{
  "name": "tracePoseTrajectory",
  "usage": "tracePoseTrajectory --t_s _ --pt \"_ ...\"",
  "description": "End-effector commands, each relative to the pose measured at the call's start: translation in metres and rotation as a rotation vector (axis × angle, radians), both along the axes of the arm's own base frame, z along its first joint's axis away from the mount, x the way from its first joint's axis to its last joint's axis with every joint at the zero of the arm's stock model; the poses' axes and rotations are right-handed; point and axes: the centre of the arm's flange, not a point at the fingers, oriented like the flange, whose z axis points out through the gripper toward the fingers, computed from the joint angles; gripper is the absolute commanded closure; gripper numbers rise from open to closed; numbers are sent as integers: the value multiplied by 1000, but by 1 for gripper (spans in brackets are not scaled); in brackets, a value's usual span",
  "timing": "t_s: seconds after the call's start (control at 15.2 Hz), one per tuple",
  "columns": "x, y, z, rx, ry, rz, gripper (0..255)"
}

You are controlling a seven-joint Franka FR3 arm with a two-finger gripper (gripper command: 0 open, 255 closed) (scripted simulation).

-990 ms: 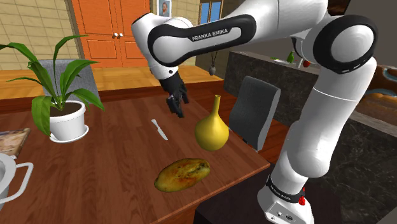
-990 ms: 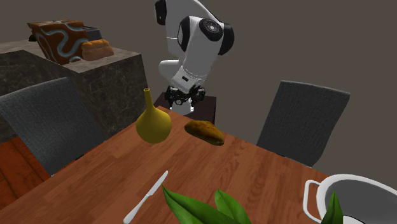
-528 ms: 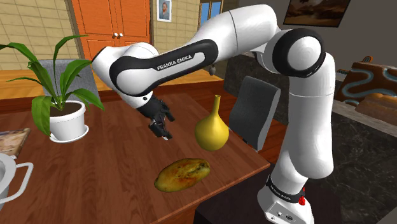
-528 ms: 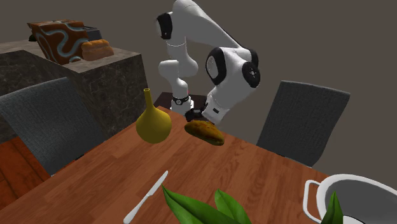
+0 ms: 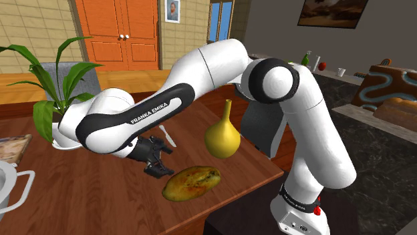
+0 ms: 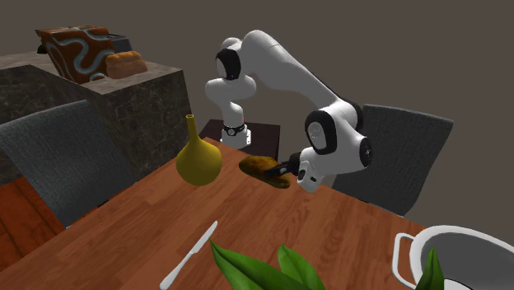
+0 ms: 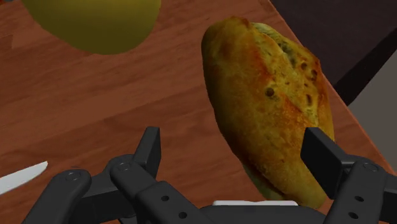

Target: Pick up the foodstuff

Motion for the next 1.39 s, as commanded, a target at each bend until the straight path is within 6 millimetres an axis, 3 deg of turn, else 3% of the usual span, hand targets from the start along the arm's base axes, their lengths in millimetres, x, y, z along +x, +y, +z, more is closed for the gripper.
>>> tracePoseTrajectory --t_s 0.0,0.26,0.79,0.92,0.99,1.32 --pt "-7 21 -29 -36 53 38 0" --pt "-30 56 -83 -105 156 114 0" --pt "-32 59 -128 -110 164 119 0" --pt "-32 59 -128 -110 164 119 0" --pt "-32 59 -128 -110 164 119 255" --pt "-32 59 -128 -110 164 119 255"
